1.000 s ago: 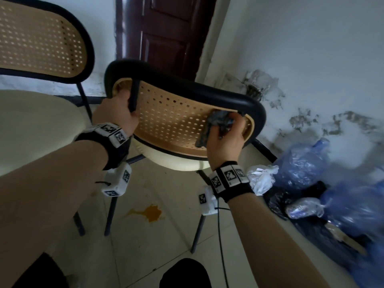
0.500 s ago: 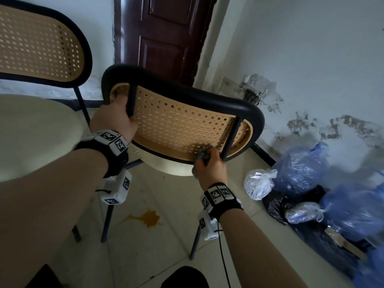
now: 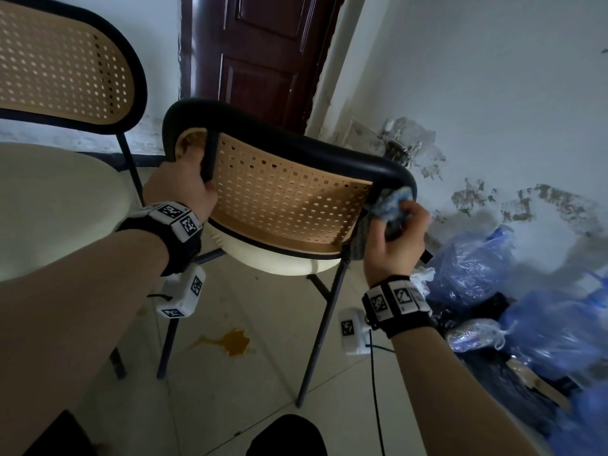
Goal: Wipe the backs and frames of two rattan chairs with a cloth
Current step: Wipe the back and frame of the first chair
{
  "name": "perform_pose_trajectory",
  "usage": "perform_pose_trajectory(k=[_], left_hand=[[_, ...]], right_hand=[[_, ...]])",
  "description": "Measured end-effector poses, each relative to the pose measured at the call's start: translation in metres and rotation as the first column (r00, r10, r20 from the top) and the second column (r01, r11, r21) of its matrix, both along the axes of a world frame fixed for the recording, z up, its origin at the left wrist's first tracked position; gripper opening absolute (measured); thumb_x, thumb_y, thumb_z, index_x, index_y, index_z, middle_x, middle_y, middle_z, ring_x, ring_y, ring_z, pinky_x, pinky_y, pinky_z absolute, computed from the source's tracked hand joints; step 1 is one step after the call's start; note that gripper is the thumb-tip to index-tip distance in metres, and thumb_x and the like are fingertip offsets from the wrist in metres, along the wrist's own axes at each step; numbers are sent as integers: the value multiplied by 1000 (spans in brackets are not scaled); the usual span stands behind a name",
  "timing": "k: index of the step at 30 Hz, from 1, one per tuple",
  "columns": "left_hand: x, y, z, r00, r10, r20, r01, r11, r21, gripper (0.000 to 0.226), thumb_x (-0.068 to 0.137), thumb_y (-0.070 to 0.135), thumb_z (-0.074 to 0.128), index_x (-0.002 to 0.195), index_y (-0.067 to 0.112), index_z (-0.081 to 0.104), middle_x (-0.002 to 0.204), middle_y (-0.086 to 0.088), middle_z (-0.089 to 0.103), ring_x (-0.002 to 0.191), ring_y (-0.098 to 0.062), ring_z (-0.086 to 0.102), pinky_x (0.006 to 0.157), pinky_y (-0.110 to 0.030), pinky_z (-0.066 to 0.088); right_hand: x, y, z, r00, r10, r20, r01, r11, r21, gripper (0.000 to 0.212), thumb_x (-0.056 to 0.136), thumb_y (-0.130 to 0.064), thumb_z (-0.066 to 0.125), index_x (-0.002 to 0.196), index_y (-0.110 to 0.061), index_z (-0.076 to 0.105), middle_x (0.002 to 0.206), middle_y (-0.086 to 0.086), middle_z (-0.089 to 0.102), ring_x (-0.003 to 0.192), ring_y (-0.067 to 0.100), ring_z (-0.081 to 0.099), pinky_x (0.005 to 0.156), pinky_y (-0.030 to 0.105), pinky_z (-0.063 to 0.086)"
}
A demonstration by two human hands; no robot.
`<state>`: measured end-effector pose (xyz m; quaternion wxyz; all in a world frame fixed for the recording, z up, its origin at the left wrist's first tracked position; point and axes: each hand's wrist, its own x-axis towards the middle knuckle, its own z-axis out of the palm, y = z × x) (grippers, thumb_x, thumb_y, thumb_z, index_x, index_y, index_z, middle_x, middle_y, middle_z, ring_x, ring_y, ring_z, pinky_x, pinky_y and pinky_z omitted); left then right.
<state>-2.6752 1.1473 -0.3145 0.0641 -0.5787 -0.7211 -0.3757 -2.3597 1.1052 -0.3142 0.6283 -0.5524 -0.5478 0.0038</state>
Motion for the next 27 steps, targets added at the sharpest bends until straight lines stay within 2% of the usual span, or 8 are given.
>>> perform_pose_trajectory(k=[2, 6, 8, 10, 15, 19, 23, 27], left_hand=[[0, 0, 0, 1000, -4, -6, 4, 1000, 11, 34, 84, 25, 64, 114, 23, 48, 84, -18, 65, 82, -45, 63, 62, -41, 43], [0, 0, -1, 1000, -20, 6, 20, 1000, 16, 32, 85, 25, 64, 113, 23, 49, 84, -17, 66, 81, -45, 64, 63, -43, 46], [0, 0, -2, 999, -28, 26, 28, 999, 31, 30, 84, 25, 65, 111, 22, 50, 82, -17, 66, 79, -46, 63, 63, -43, 46], [-2, 0, -3, 999, -38, 25, 37, 999, 26, 30, 84, 24, 65, 110, 21, 51, 83, -18, 66, 79, -46, 63, 64, -44, 48], [0, -3, -1, 999, -34, 25, 33, 999, 24, 28, 84, 24, 64, 109, 21, 52, 83, -16, 66, 79, -45, 63, 63, -43, 48], [-2, -4, -2, 999, -44, 20, 43, 998, 43, 30, 84, 24, 65, 111, 21, 52, 82, -17, 66, 79, -45, 63, 63, -44, 49], [-1, -4, -2, 998, -60, 26, 58, 997, 44, 29, 84, 23, 65, 110, 21, 52, 81, -15, 67, 78, -44, 64, 63, -43, 49], [-2, -3, -4, 997, -62, 42, 61, 997, 39, 28, 84, 24, 64, 109, 24, 50, 81, -11, 67, 76, -42, 64, 62, -40, 47]], right_hand=[[-5, 7, 10, 994, 31, -101, -28, 999, 27, 31, 82, -42, 59, 111, -37, 48, 98, -14, 65, 88, 2, 65, 78, 29, 57], [-27, 15, 6, 960, -38, -276, 7, 994, -113, 32, 77, -47, 67, 104, -39, 51, 89, -21, 61, 81, -8, 61, 81, 26, 56], [-31, 19, 5, 945, -110, -309, 61, 985, -164, 35, 77, -46, 71, 107, -34, 58, 88, -21, 60, 84, -1, 63, 83, 26, 53], [-32, 24, 10, 928, -164, -335, 91, 971, -223, 42, 74, -45, 75, 110, -27, 64, 91, -13, 63, 92, 11, 65, 86, 28, 53], [-18, 27, 12, 981, -170, -97, 142, 958, -250, 50, 65, -55, 69, 107, -28, 66, 83, -16, 61, 81, 10, 65, 79, 32, 58], [-12, 27, 2, 984, -175, 12, 172, 951, -257, 51, 67, -61, 61, 110, -34, 61, 74, -19, 56, 75, 12, 61, 70, 26, 50], [-9, 24, -18, 989, -146, -4, 139, 947, -288, 38, 73, -52, 66, 105, -33, 60, 75, -16, 58, 74, 13, 59, 69, 26, 46], [-8, 22, -43, 990, -123, -72, 92, 936, -341, 23, 74, -41, 72, 89, -31, 58, 69, -19, 59, 67, 8, 57, 60, 17, 39]])
